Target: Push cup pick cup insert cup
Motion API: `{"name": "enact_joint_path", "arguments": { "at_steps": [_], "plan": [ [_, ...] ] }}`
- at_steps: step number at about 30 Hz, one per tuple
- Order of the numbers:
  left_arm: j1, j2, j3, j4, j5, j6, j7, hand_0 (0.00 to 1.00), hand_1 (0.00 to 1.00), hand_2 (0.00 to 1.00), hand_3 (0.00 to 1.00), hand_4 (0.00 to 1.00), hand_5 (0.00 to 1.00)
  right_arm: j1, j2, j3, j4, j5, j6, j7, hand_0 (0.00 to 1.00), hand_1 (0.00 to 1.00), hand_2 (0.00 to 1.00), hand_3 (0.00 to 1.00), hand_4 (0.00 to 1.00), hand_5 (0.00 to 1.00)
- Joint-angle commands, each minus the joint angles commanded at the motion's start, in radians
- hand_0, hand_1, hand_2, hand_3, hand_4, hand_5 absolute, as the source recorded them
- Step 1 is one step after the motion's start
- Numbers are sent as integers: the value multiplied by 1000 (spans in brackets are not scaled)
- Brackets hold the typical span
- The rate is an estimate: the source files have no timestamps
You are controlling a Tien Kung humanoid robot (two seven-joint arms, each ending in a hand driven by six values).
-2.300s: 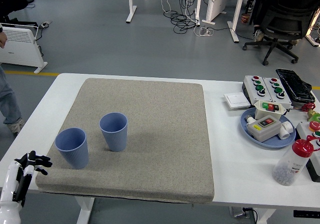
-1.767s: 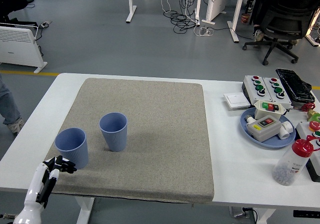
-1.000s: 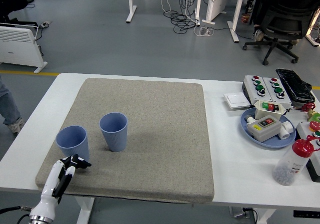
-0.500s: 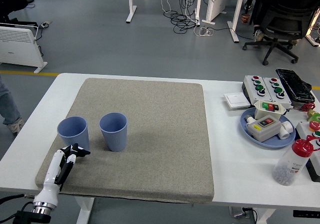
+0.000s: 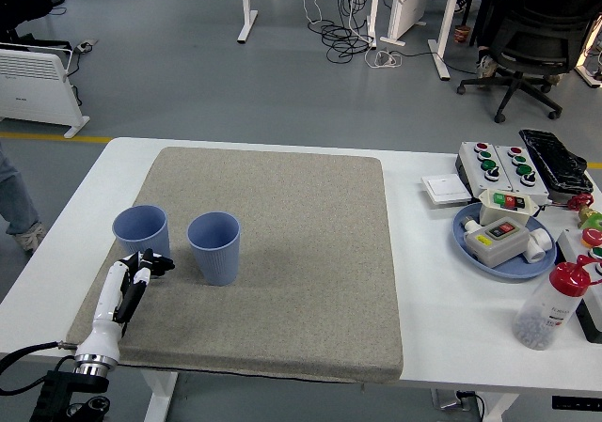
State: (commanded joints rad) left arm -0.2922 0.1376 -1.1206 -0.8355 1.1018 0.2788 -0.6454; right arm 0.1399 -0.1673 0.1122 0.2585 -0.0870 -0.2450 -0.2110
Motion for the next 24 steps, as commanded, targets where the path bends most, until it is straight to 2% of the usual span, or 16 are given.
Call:
{"name": "enact_joint_path", "arguments": {
  "at_steps": [10,15,21,24],
  "plan": [
    [-109,-11,29,115,-34,-9,0,564,575,512,453,503,998,9,-1,1,0,-1,0,-1,688,615,642,571,91,484],
    [-126,-15,28,137,-35,-9,0,565,575,512,453,502,998,9,0,4,0,-6,0,-3,687,615,642,571,91,484],
    [-101,-7,10,102,-32,8,0,541,572,508,451,503,998,10,-1,0,0,1,-1,0,687,615,642,571,91,484],
    [-71,5,0,46,-25,35,0,541,572,508,451,503,998,9,-1,-3,0,6,-1,2,687,615,642,571,91,484]
  ]
}}
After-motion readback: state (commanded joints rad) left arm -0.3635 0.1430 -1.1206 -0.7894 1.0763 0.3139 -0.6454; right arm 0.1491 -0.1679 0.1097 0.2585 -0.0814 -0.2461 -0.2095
